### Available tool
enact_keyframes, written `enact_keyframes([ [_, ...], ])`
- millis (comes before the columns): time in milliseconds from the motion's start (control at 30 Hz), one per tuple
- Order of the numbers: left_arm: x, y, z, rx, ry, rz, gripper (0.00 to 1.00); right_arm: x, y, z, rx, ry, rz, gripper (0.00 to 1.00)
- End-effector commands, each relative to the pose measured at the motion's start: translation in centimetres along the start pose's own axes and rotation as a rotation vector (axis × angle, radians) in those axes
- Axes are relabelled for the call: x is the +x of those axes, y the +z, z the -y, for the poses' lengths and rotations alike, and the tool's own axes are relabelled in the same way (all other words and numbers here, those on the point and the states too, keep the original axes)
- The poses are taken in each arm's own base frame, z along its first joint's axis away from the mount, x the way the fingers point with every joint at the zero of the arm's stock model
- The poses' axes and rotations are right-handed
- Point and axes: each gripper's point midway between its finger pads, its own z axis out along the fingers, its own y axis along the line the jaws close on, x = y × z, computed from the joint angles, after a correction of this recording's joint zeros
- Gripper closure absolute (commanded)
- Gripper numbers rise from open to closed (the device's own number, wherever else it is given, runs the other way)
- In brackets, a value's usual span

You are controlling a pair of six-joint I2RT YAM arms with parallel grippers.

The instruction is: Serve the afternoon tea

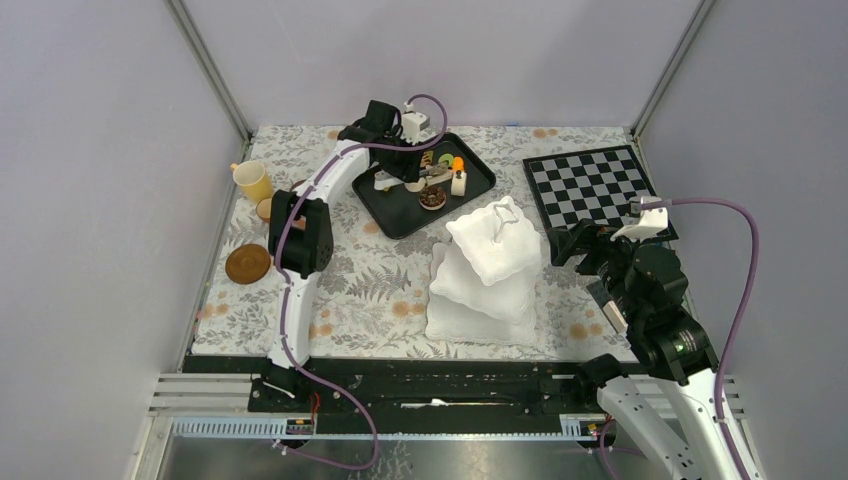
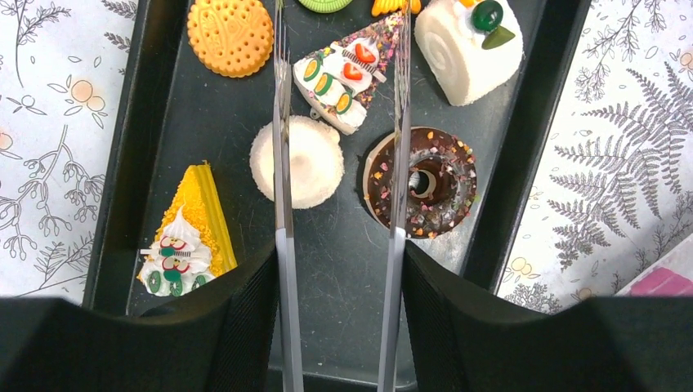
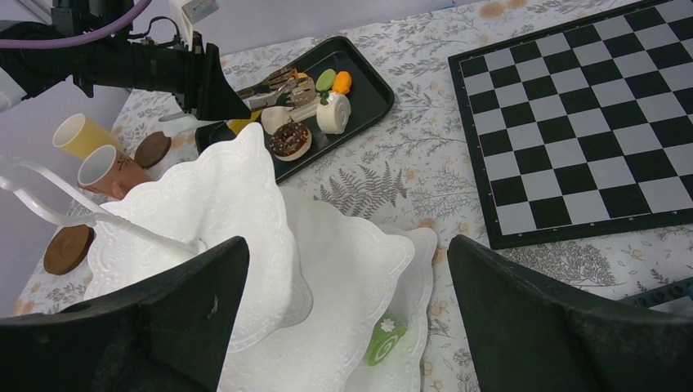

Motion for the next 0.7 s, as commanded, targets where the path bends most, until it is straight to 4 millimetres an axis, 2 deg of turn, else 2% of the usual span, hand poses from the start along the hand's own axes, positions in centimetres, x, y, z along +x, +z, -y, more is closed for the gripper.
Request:
enact_keyframes([
  [0, -2.4, -1.0, 0.2, 0.035, 0.042, 0.066, 0.45, -1.6, -0.6, -0.3, 0.003, 0.024, 0.046, 0.02],
  [267, -2.4, -1.9, 0.7, 0.038, 0.039, 0.07, 0.42, -1.4, -0.5, -0.5, -0.007, 0.025, 0.038, 0.02],
  [667, -1.3, -0.6, -0.9, -0.015, 0.057, 0.017, 0.38, -1.1, -0.5, -0.5, -0.014, 0.04, 0.034, 0.02],
])
